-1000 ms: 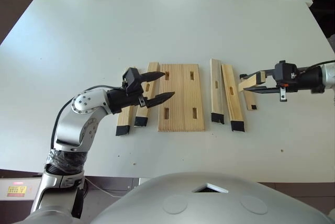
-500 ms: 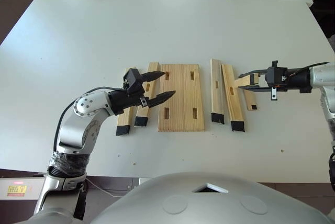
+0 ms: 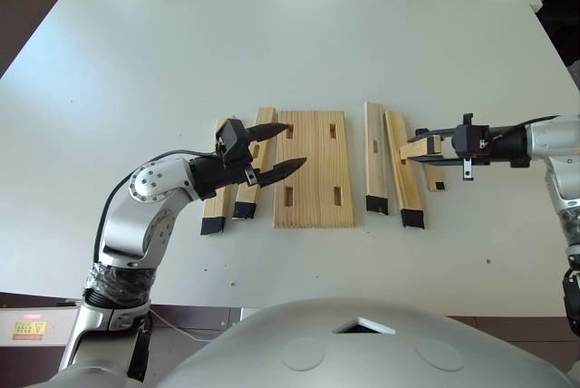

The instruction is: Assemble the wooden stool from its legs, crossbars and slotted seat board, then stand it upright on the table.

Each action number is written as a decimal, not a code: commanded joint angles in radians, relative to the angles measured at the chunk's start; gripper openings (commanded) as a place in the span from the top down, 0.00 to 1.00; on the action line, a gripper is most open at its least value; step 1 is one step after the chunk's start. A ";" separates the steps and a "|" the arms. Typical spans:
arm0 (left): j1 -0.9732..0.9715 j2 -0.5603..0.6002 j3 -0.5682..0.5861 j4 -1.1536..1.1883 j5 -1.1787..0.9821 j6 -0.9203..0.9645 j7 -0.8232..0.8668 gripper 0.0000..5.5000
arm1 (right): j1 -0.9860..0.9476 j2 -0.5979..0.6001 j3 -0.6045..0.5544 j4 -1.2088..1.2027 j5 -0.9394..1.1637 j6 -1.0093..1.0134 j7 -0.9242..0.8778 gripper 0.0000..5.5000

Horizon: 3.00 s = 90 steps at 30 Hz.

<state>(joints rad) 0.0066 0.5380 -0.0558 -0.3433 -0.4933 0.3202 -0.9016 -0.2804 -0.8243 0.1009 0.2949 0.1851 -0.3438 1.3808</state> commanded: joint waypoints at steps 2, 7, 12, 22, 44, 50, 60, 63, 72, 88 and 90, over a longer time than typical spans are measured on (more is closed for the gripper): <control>0.010 0.008 -0.001 -0.019 0.001 0.014 0.008 0.31 | 0.015 -0.020 -0.007 -0.027 0.030 0.056 0.023 0.76; 0.024 0.006 -0.002 -0.032 0.002 0.018 0.016 0.31 | 0.014 -0.027 -0.010 -0.056 0.056 0.128 0.047 0.76; 0.010 0.011 -0.010 -0.031 0.000 0.030 0.004 0.31 | 0.033 -0.030 0.000 -0.034 0.050 0.187 0.057 0.76; -0.018 0.030 -0.025 -0.024 -0.008 0.057 -0.034 0.31 | -0.031 0.017 0.090 0.114 -0.023 0.188 0.069 0.76; -0.040 0.028 -0.047 -0.012 0.002 0.066 -0.059 0.31 | -0.108 0.122 0.156 0.331 -0.085 0.123 -0.051 0.69; -0.055 0.030 -0.052 -0.001 0.001 0.066 -0.066 0.31 | -0.044 0.176 0.168 0.384 -0.113 0.059 -0.116 0.53; -0.027 0.017 -0.039 -0.004 0.009 0.039 -0.041 0.31 | -0.036 0.096 0.085 0.247 0.006 0.150 -0.047 0.43; -0.018 0.012 -0.039 -0.003 0.016 0.028 -0.029 0.31 | -0.012 0.066 0.050 0.100 0.073 0.271 -0.015 0.43; -0.010 0.012 -0.038 -0.005 0.018 0.014 -0.023 0.31 | -0.001 0.032 -0.043 -0.172 0.156 0.449 -0.050 0.43; -0.011 0.014 -0.040 -0.006 0.017 0.014 -0.033 0.31 | -0.048 0.145 -0.172 -0.467 0.449 0.796 -0.256 0.43; -0.014 0.014 -0.042 -0.004 0.018 0.015 -0.034 0.31 | -0.034 0.160 -0.159 -0.466 0.439 0.787 -0.264 0.43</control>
<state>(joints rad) 0.0074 0.5453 -0.0977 -0.3497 -0.4822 0.3346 -0.9372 -0.3213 -0.6733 -0.0717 -0.1643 0.6432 0.4599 1.1283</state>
